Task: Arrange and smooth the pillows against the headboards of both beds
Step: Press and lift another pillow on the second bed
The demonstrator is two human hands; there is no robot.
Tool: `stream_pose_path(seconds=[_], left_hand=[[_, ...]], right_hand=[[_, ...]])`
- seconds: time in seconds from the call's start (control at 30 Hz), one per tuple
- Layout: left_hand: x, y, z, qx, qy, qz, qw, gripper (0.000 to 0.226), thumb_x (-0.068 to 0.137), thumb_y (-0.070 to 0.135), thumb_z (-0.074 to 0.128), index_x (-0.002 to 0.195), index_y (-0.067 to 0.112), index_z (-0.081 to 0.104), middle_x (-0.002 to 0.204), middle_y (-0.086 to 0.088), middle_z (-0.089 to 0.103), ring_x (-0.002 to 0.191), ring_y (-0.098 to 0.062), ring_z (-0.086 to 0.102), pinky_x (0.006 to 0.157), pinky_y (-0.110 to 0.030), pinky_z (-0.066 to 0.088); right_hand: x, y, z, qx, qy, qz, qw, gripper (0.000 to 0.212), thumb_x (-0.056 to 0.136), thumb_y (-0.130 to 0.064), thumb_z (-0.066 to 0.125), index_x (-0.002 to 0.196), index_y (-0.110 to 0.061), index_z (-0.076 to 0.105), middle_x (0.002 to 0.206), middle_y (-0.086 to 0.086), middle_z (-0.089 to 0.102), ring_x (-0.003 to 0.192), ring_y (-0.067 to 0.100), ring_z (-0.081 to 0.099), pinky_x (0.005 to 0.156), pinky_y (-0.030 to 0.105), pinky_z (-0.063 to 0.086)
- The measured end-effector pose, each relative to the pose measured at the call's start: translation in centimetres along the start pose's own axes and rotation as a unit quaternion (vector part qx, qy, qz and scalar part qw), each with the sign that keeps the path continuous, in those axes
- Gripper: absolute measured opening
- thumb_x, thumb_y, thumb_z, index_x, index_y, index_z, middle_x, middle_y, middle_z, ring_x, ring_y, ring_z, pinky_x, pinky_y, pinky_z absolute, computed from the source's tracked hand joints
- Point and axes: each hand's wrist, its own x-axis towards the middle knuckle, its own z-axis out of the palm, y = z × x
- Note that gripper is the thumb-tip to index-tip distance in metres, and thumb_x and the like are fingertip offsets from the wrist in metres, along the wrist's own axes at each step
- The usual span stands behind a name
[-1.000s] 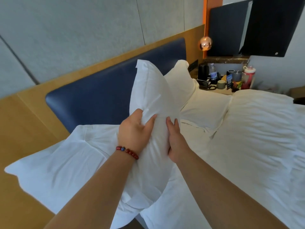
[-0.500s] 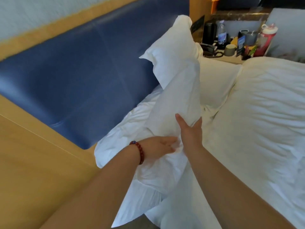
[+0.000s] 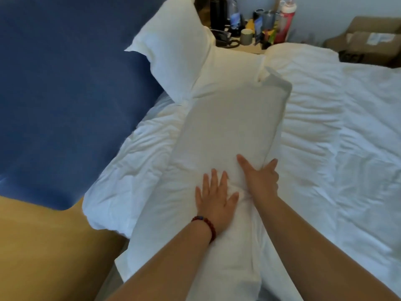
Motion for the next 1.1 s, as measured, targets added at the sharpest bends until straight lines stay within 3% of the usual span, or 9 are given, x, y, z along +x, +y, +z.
stream_pose_path(seconds=[0.1,0.2,0.27,0.33,0.4,0.53,0.7,0.97,1.1], left_hand=[[1.1,-0.9,0.2,-0.059,-0.023,0.081,0.995,0.064,0.098,0.048,0.03,0.155,0.026,0.013,0.164,0.002,-0.006,0.15,-0.017,-0.01,0.119,-0.031,-0.008],[2.2,-3.7,-1.3,-0.091,0.058,0.121,0.987,0.077,0.087,0.054,0.027,0.146,0.006,0.04,0.152,-0.015,0.039,0.141,-0.028,0.036,0.116,-0.031,0.02],[3.5,-5.4,-2.1,-0.022,0.12,0.126,0.985,0.073,0.087,0.05,0.028,0.142,0.005,0.046,0.144,-0.017,0.049,0.132,-0.031,0.045,0.111,-0.034,0.026],[4.9,-6.3,-2.7,0.022,0.15,0.123,0.981,0.07,0.089,0.05,0.031,0.145,0.009,0.041,0.149,-0.014,0.042,0.137,-0.031,0.037,0.113,-0.036,0.023],[6.5,-7.3,-3.3,0.018,0.16,0.085,0.983,0.068,0.094,0.048,0.038,0.152,0.014,0.027,0.16,-0.01,0.022,0.146,-0.029,0.019,0.118,-0.037,0.013],[9.6,-9.4,-4.6,-0.008,0.104,0.008,0.995,0.084,0.094,0.061,0.04,0.156,0.02,0.002,0.164,-0.001,-0.002,0.15,-0.02,-0.001,0.121,-0.036,0.001],[12.3,-10.4,-5.5,-0.03,0.056,0.008,0.998,0.103,0.08,0.079,0.043,0.156,0.024,-0.001,0.164,0.002,-0.004,0.15,-0.017,0.0,0.122,-0.039,0.007],[15.5,-12.0,-4.9,-0.126,0.028,-0.018,0.991,0.105,0.076,0.084,0.037,0.156,0.027,-0.001,0.164,0.002,-0.001,0.15,-0.019,0.005,0.122,-0.044,0.009],[16.9,-13.1,-5.7,-0.246,0.001,-0.096,0.964,0.108,0.071,0.087,0.041,0.156,0.027,0.01,0.159,-0.002,0.025,0.142,-0.021,0.031,0.117,-0.037,0.025]], right_hand=[[0.8,1.5,0.6,-0.023,0.029,0.024,0.999,0.128,0.059,-0.087,0.059,0.155,-0.028,-0.001,0.153,0.017,0.03,0.135,0.043,0.037,0.111,0.054,0.032],[1.4,2.9,1.0,-0.056,0.045,0.024,0.997,0.126,0.063,-0.086,0.058,0.156,-0.026,-0.002,0.15,0.019,0.035,0.133,0.042,0.04,0.11,0.053,0.033],[1.4,3.1,1.3,-0.063,0.048,0.02,0.997,0.124,0.064,-0.085,0.058,0.156,-0.026,-0.002,0.15,0.018,0.035,0.133,0.042,0.04,0.11,0.053,0.032],[1.6,3.0,1.6,-0.065,0.062,0.01,0.996,0.122,0.066,-0.084,0.058,0.156,-0.027,-0.002,0.15,0.017,0.035,0.133,0.042,0.04,0.11,0.053,0.032],[1.7,3.0,1.9,-0.072,0.072,0.005,0.995,0.12,0.067,-0.083,0.058,0.155,-0.028,-0.001,0.15,0.016,0.036,0.132,0.041,0.041,0.109,0.054,0.034],[2.4,3.7,2.3,-0.086,0.075,0.003,0.993,0.118,0.069,-0.083,0.056,0.155,-0.027,-0.002,0.151,0.016,0.035,0.133,0.041,0.04,0.108,0.055,0.035],[4.4,5.0,2.5,-0.068,0.046,0.024,0.996,0.12,0.067,-0.083,0.056,0.155,-0.029,-0.005,0.152,0.016,0.035,0.135,0.04,0.039,0.11,0.056,0.033],[4.7,4.6,1.8,-0.06,0.04,0.039,0.997,0.124,0.061,-0.088,0.051,0.155,-0.026,0.001,0.152,0.013,0.037,0.135,0.037,0.042,0.11,0.053,0.036],[3.0,3.1,2.3,-0.035,0.069,0.029,0.997,0.12,0.066,-0.091,0.042,0.156,-0.023,0.002,0.156,0.012,0.032,0.139,0.033,0.037,0.113,0.049,0.032]])
